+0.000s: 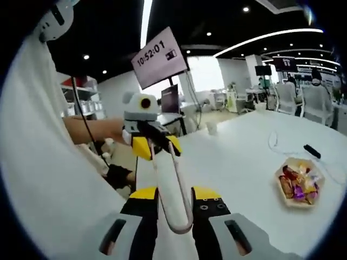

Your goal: Place the target food into the container with the food tongs after gripping and lifting it, then release it inside without dropping or visibly crushing the food.

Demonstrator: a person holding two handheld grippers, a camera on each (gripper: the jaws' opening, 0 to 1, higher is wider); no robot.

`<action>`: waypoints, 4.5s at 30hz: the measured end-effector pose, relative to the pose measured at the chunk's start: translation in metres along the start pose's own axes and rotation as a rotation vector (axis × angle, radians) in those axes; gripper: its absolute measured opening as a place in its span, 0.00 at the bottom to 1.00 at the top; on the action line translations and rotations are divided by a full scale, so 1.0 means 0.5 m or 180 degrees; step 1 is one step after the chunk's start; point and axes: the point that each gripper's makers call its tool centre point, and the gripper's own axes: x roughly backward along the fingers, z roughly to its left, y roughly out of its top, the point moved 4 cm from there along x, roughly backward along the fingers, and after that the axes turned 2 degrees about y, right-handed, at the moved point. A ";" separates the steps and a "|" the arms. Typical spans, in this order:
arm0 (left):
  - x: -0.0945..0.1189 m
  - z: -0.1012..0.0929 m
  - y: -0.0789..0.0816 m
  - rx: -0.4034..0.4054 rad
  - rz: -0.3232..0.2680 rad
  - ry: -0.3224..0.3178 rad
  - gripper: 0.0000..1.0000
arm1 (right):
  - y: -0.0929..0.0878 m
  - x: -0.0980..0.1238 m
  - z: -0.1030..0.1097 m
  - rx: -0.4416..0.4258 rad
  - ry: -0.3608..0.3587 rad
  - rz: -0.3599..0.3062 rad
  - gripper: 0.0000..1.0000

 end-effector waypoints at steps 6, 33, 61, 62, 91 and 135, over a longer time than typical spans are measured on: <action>-0.018 0.027 -0.035 -0.0019 0.0237 0.0083 0.30 | -0.026 -0.008 -0.017 0.0212 -0.0109 0.0350 0.21; -0.064 0.112 -0.053 0.0231 0.0061 0.0706 0.71 | -0.095 0.108 -0.124 0.0000 -0.0574 0.0602 0.17; -0.108 0.138 -0.045 0.0177 0.0146 0.0825 0.86 | -0.131 0.074 -0.222 -0.0103 -0.0566 0.0433 0.18; -0.109 0.140 -0.046 0.0177 0.0157 0.0823 0.87 | -0.132 0.071 -0.226 -0.0112 -0.0568 0.0427 0.18; -0.116 0.218 -0.101 0.0616 0.0280 0.1032 0.99 | -0.218 -0.002 -0.304 -0.0300 -0.0402 0.0679 0.18; -0.120 0.229 -0.119 0.0770 0.0052 0.1258 0.99 | -0.242 -0.001 -0.390 -0.0102 -0.0657 0.1065 0.27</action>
